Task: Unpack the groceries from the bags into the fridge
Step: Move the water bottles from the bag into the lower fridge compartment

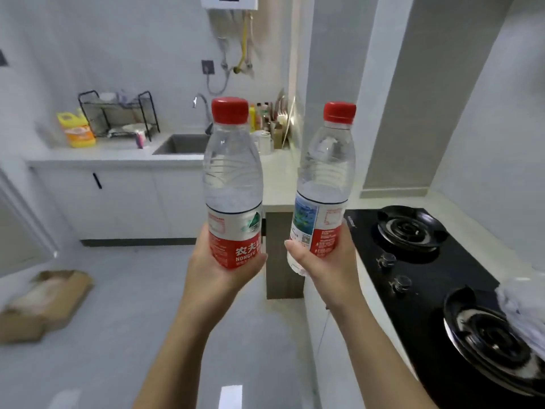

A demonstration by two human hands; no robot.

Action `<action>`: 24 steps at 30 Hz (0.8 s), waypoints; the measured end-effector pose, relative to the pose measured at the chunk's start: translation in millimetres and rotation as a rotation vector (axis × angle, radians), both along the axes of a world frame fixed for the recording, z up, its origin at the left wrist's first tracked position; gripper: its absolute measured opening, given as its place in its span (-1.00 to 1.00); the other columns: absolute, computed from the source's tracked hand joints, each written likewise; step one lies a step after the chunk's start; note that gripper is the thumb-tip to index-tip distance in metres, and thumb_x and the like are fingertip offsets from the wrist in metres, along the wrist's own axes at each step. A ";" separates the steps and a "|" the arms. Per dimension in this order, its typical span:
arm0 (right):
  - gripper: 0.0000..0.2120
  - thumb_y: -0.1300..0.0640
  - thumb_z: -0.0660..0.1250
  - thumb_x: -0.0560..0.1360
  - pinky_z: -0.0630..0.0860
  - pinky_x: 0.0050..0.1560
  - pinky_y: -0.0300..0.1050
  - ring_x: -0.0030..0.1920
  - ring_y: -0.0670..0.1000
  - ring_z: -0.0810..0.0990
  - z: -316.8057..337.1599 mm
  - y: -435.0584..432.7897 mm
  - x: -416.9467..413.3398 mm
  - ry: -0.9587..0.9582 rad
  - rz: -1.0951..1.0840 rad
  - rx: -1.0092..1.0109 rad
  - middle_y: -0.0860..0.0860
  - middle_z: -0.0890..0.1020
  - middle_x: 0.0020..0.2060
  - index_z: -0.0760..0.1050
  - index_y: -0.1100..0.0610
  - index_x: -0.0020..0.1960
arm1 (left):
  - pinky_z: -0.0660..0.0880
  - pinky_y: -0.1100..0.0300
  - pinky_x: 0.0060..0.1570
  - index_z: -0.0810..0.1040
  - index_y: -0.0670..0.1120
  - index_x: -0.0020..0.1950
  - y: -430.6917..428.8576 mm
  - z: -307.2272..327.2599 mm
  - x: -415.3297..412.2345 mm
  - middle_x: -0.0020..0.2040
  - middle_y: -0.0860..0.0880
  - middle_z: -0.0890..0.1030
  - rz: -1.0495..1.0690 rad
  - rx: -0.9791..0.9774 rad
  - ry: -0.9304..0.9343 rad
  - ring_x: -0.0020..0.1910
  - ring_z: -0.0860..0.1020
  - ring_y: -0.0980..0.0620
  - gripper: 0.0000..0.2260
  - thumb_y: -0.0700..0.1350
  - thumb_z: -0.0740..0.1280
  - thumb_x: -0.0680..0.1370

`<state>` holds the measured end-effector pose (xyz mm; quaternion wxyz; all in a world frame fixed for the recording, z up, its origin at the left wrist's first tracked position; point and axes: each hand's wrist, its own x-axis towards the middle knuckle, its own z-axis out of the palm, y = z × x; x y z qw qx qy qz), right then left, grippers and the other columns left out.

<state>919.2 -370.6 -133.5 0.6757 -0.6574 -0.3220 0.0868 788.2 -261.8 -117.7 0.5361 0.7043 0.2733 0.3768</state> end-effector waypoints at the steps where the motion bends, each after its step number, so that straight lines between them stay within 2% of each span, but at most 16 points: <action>1: -0.39 0.09 0.56 0.35 0.55 0.01 -0.33 0.09 -0.26 0.57 1.6 16.8 -8.3 -0.008 0.042 0.003 -0.21 0.56 0.12 0.33 -0.17 0.27 | 0.55 0.31 -0.25 0.46 0.14 0.15 10.5 1.0 -10.7 -0.08 0.16 0.64 0.038 -0.003 0.002 -0.09 0.61 0.21 -0.50 -0.14 0.57 0.31; 3: -0.40 0.13 0.54 0.36 0.48 -0.14 -0.50 0.03 -0.39 0.53 3.5 47.7 -25.4 -0.033 0.112 0.002 -0.29 0.52 0.08 0.29 -0.22 0.21 | 0.55 0.26 -0.20 0.44 0.12 0.17 30.2 2.9 -31.7 -0.05 0.15 0.62 0.117 -0.010 0.011 -0.08 0.61 0.18 -0.47 -0.15 0.58 0.31; 4: -0.39 0.14 0.54 0.36 0.46 -0.15 -0.53 0.04 -0.39 0.53 3.4 62.4 -33.7 -0.052 0.139 -0.004 -0.28 0.52 0.08 0.29 -0.21 0.22 | 0.55 0.25 -0.20 0.44 0.11 0.18 39.9 3.1 -42.5 -0.04 0.14 0.62 0.155 -0.009 0.017 -0.09 0.60 0.18 -0.47 -0.15 0.57 0.31; 7: -0.38 0.19 0.55 0.33 0.50 -0.10 -0.48 0.06 -0.30 0.56 1.9 99.0 -56.5 -0.105 0.209 -0.005 -0.17 0.54 0.08 0.31 -0.16 0.22 | 0.57 0.21 -0.21 0.45 0.09 0.18 62.4 0.7 -74.0 -0.04 0.12 0.63 0.255 0.000 0.016 -0.09 0.61 0.17 -0.47 -0.15 0.57 0.31; 11: -0.43 0.23 0.54 0.34 0.54 -0.14 -0.41 0.01 -0.22 0.60 5.9 136.8 -82.0 -0.064 0.374 -0.003 -0.10 0.57 0.05 0.35 -0.07 0.21 | 0.52 0.38 -0.29 0.47 0.04 0.11 79.5 -1.2 -113.6 -0.10 0.09 0.64 0.405 0.040 0.010 -0.15 0.61 0.22 -0.54 -0.24 0.56 0.32; 17: -0.51 0.21 0.54 0.33 0.53 -0.25 -0.40 -0.13 -0.29 0.61 25.2 182.3 -117.3 -0.026 0.620 -0.004 -0.23 0.61 -0.13 0.36 -0.20 0.02 | 0.56 0.35 -0.19 0.48 -0.01 0.15 80.5 6.3 -168.8 -0.02 0.06 0.64 0.667 0.067 0.030 -0.08 0.62 0.20 -0.50 -0.20 0.57 0.29; 20: -0.53 0.23 0.55 0.33 0.55 -0.25 -0.37 -0.14 -0.27 0.62 27.8 197.8 -138.2 -0.030 0.798 0.009 -0.33 0.63 -0.19 0.39 -0.17 0.01 | 0.61 0.12 -0.04 0.48 0.02 0.19 65.2 5.5 -192.3 0.02 0.10 0.64 0.833 0.038 0.034 -0.04 0.63 0.18 -0.44 -0.05 0.61 0.26; 22: -0.53 0.23 0.56 0.33 0.61 -0.19 -0.25 -0.12 -0.18 0.65 27.4 204.6 -150.0 -0.029 0.897 0.014 -0.21 0.66 -0.13 0.42 -0.13 0.05 | 0.60 -0.02 0.02 0.47 0.06 0.21 53.1 4.9 -203.0 0.03 0.13 0.63 0.932 -0.001 0.012 -0.02 0.62 0.19 -0.45 -0.05 0.61 0.29; 24: -0.52 0.24 0.56 0.32 0.62 -0.19 -0.17 -0.10 -0.10 0.67 29.2 209.5 -165.2 -0.016 1.023 0.020 -0.08 0.67 -0.08 0.44 -0.07 0.11 | 0.59 -0.03 0.06 0.46 0.12 0.22 37.6 9.1 -211.3 0.04 0.16 0.63 1.063 -0.025 -0.022 -0.01 0.61 0.23 -0.44 -0.09 0.59 0.29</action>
